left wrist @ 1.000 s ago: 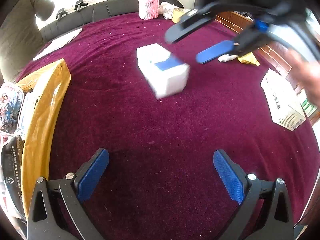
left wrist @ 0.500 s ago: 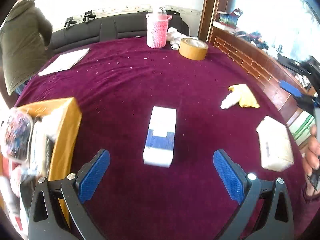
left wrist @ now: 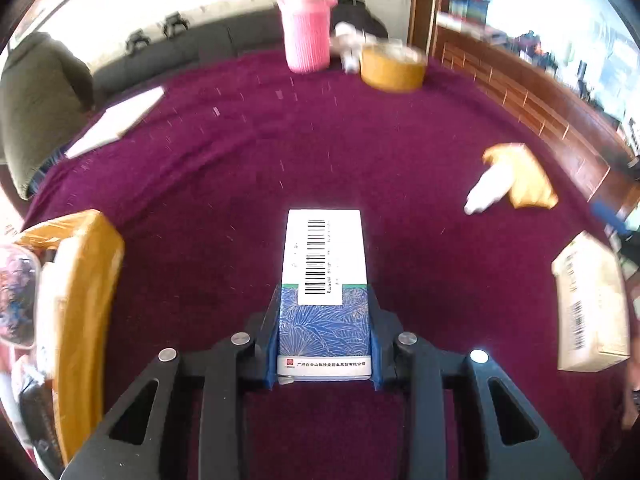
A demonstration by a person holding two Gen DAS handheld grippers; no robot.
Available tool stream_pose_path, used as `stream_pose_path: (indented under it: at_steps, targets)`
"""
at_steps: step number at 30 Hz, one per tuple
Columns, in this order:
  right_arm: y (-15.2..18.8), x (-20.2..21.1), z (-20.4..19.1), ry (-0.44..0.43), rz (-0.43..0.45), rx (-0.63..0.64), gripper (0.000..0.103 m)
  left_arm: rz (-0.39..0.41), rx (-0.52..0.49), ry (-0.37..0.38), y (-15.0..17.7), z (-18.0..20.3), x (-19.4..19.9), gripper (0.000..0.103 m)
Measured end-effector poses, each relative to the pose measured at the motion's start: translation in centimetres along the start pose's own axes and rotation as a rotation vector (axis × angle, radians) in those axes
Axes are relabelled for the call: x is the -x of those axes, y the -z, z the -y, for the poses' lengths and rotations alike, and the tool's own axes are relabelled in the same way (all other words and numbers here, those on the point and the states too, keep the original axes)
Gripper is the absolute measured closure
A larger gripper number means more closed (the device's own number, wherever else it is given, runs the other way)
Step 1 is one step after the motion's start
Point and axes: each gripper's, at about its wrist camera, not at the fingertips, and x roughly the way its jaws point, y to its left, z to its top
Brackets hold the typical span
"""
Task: Organize objects
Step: 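Grasp the blue-and-white medicine box with the left gripper, then hold the medicine box with the left gripper while the right gripper grasps the white dropper bottle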
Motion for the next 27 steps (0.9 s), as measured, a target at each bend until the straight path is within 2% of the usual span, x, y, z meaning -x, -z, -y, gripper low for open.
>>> stream_pose_path:
  at_steps: [5, 10, 17, 20, 23, 27]
  targets:
    - [0.6, -1.0, -0.2, 0.028, -0.043, 0.024, 0.026, 0.086, -0.07, -0.094, 1.8, 0.1, 4.0, 0.074]
    - [1.1, -1.2, -0.3, 0.059, -0.052, 0.052, 0.026, 0.095, -0.066, -0.135, 3.4, -1.0, 5.3, 0.074]
    - [1.2, -1.3, 0.3, 0.063, -0.05, 0.025, 0.026, 0.058, 0.004, -0.116, 5.1, -2.4, 5.2, 0.074]
    - [1.1, -1.0, 0.2, 0.101, -0.026, 0.025, 0.026, 0.047, 0.008, -0.107, 5.6, -2.7, 5.3, 0.074]
    - [1.0, -0.4, -1.5, 0.167, 0.006, 0.101, 0.026, 0.048, 0.007, -0.095, 5.8, -2.8, 5.5, 0.074]
    - [1.1, -0.2, -3.9, 0.184, -0.009, 0.166, 0.026, 0.047, 0.012, -0.079, 6.0, -3.2, 5.7, 0.074]
